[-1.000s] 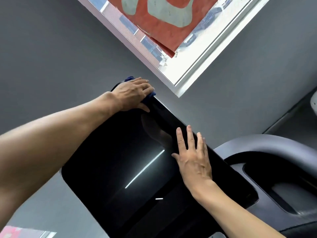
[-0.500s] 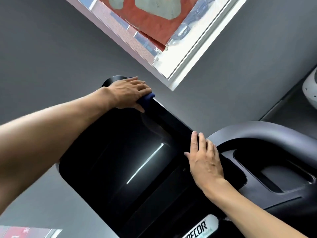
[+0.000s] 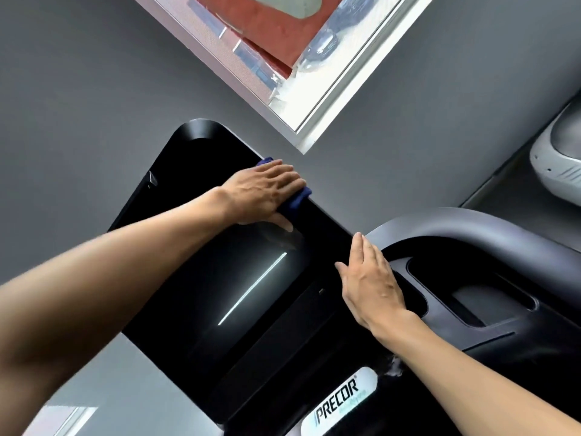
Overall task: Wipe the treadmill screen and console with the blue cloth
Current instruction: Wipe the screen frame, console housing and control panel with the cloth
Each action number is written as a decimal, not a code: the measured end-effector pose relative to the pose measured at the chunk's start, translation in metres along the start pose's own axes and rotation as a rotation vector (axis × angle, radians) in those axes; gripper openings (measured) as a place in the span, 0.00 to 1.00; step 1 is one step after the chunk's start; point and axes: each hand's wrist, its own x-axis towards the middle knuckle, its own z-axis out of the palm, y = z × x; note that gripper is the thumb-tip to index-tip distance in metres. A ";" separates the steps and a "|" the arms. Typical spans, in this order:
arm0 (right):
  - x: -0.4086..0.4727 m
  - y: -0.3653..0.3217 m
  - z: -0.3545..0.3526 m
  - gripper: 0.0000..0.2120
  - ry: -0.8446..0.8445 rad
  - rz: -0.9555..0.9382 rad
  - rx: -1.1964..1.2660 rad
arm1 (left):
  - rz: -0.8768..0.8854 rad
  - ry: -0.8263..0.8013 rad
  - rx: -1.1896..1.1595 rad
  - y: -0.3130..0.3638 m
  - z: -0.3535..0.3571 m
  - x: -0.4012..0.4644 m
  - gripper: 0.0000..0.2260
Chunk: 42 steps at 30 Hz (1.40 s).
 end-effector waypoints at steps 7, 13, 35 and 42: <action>-0.003 0.011 0.002 0.27 0.000 0.013 0.052 | -0.158 -0.002 0.006 -0.022 0.002 -0.007 0.48; 0.001 0.018 -0.007 0.29 -0.024 -0.026 0.093 | -0.071 0.200 -0.072 0.082 0.027 0.017 0.40; -0.002 -0.012 0.012 0.34 0.109 -0.089 -0.042 | -0.531 0.568 -0.340 0.198 0.107 -0.055 0.26; -0.005 -0.007 0.008 0.40 0.104 -0.107 -0.026 | -0.602 0.568 -0.232 0.165 0.124 -0.083 0.27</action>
